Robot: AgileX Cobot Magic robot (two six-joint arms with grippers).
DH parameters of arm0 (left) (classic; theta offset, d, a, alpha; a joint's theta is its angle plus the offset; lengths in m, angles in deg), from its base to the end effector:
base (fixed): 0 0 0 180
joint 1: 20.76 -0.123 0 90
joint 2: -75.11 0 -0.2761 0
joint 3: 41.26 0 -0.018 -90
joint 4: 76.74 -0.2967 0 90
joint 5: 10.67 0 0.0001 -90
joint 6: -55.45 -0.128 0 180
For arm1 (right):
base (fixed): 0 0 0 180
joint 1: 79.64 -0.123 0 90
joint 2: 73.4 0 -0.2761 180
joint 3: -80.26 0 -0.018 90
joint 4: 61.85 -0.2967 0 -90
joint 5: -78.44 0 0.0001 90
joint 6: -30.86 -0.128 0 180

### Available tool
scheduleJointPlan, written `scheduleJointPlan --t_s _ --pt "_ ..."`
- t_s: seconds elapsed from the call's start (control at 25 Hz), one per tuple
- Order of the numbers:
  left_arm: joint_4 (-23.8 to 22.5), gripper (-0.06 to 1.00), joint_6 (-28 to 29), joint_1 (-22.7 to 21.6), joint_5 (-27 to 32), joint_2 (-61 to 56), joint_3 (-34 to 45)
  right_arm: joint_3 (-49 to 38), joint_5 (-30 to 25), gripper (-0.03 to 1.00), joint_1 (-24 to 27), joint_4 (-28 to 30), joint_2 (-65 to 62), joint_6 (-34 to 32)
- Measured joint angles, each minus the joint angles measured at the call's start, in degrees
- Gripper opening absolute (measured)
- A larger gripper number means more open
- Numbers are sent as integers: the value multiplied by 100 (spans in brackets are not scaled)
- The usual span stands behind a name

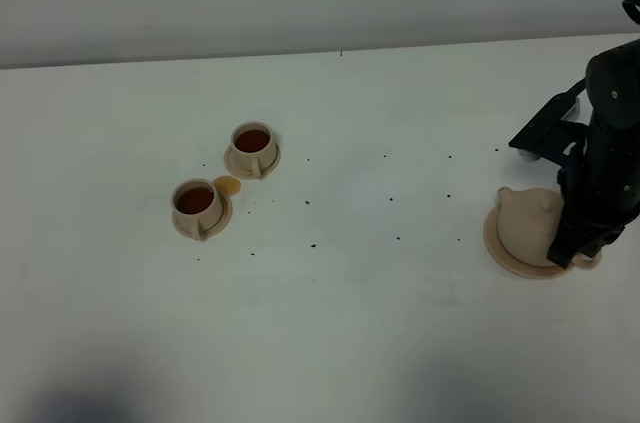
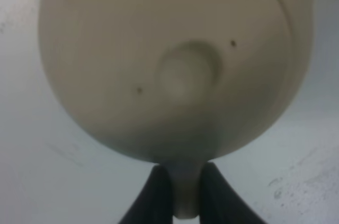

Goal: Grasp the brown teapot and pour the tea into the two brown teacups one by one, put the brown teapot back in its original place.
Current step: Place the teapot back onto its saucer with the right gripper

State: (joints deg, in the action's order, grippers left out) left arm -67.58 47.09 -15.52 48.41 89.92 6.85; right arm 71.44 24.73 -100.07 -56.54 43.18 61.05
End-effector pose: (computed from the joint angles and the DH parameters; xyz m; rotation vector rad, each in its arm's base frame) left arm 0.0949 -0.0263 0.2780 0.2448 2.1079 -0.1622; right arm 0.3575 0.1230 0.0851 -1.4146 2.7924 -0.1193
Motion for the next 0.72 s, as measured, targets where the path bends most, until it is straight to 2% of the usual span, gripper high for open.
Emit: scheduleJointPlan --t_s 0.48,0.56,0.72 --pt "0 23 0 0 0 0 0 -105 66 11 23 4 0 -59" --pt "0 23 0 0 0 0 0 -107 70 13 23 -1 0 -59" --pt "0 23 0 0 0 0 0 -118 141 27 29 -83 0 -74"
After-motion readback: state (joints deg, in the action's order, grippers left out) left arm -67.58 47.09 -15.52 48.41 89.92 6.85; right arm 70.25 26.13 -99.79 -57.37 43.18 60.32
